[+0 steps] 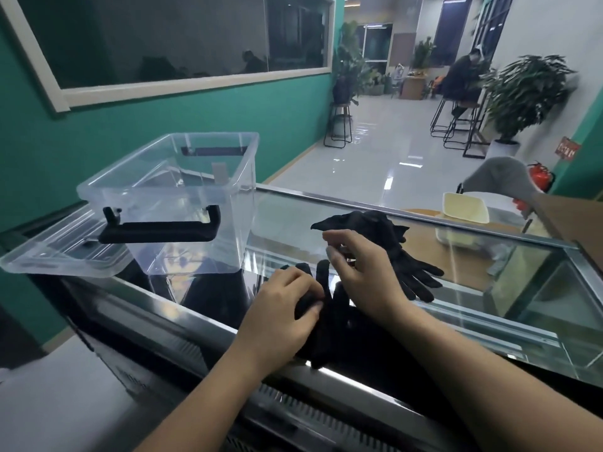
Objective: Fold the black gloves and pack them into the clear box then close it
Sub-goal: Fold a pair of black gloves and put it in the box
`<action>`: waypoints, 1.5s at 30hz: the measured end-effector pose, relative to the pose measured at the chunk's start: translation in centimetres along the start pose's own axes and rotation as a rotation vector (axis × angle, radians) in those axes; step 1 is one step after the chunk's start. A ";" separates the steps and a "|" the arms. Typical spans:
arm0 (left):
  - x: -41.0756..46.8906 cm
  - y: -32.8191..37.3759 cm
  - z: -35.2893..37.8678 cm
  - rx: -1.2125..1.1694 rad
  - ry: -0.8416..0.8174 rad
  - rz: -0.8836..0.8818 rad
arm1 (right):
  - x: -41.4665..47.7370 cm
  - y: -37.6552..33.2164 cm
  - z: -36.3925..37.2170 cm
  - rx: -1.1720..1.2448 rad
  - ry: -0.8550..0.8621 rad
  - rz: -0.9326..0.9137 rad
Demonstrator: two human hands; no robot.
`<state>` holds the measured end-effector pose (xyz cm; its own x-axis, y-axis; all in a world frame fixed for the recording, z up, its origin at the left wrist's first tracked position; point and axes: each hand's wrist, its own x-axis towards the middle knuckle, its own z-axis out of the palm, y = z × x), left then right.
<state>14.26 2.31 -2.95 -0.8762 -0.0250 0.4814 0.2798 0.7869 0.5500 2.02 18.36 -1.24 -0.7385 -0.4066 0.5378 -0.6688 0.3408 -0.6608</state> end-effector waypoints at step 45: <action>1.0 0.3 -1.9 -0.775 0.174 -0.465 | -2.1 -3.6 -2.0 0.618 -0.175 0.315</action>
<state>14.22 1.36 -1.06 -0.9126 -0.3771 0.1582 0.1537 0.0424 0.9872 5.79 19.69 1.13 -0.8293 -0.5159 0.2147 -0.2167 -0.0574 -0.9746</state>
